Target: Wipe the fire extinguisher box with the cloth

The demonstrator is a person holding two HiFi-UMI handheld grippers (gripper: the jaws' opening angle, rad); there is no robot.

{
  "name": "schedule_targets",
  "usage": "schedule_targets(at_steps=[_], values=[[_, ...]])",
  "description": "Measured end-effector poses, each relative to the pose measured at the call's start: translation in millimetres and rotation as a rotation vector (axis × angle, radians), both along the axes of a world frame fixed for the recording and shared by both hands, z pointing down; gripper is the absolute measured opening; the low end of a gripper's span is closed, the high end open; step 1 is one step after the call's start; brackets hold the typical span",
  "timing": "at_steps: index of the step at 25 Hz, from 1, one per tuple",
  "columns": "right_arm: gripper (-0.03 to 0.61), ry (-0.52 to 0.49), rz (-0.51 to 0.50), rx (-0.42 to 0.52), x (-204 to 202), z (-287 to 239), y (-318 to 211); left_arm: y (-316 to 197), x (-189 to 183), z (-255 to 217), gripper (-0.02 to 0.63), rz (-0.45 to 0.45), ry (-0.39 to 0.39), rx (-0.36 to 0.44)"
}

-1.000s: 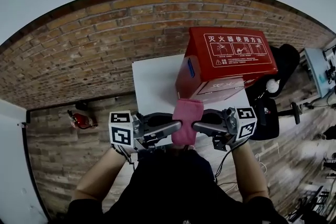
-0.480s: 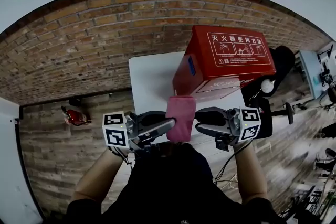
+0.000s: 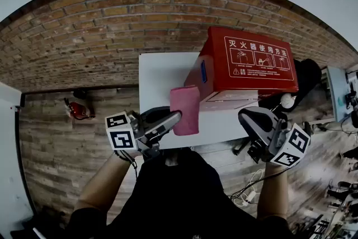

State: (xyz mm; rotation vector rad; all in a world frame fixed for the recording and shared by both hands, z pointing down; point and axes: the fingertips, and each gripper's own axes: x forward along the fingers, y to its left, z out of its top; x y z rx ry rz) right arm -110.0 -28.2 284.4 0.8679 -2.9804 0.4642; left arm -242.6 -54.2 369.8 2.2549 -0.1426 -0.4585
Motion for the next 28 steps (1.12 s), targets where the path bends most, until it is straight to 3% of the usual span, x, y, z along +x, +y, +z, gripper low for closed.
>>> schedule_targets(at_steps=[3, 8, 13, 18, 23, 28], values=[[0.02, 0.166, -0.005, 0.09, 20.4, -24.5, -10.2, -7.4, 10.3, 3.6, 0.054, -0.038, -0.002, -0.038], [0.02, 0.637, 0.085, 0.293, 70.6, -30.9, -61.8, -31.2, 16.0, 9.8, 0.054, -0.151, -0.007, -0.107], [0.02, 0.881, 0.077, 0.395, 108.8, -28.6, -108.7, -54.9, 20.6, 12.7, 0.054, -0.235, -0.057, -0.139], [0.02, 1.023, 0.056, 0.426, 132.6, -3.4, -147.0, -74.6, 30.2, 16.1, 0.054, -0.236, -0.088, -0.195], [0.019, 1.063, 0.11, 0.434, 149.4, 13.9, -159.8, -97.8, 28.5, 8.0, 0.052, -0.229, -0.049, -0.241], [0.019, 1.083, 0.188, 0.441, 164.9, 19.6, -162.1, -124.4, 30.5, -1.1, 0.052, -0.164, 0.01, -0.306]])
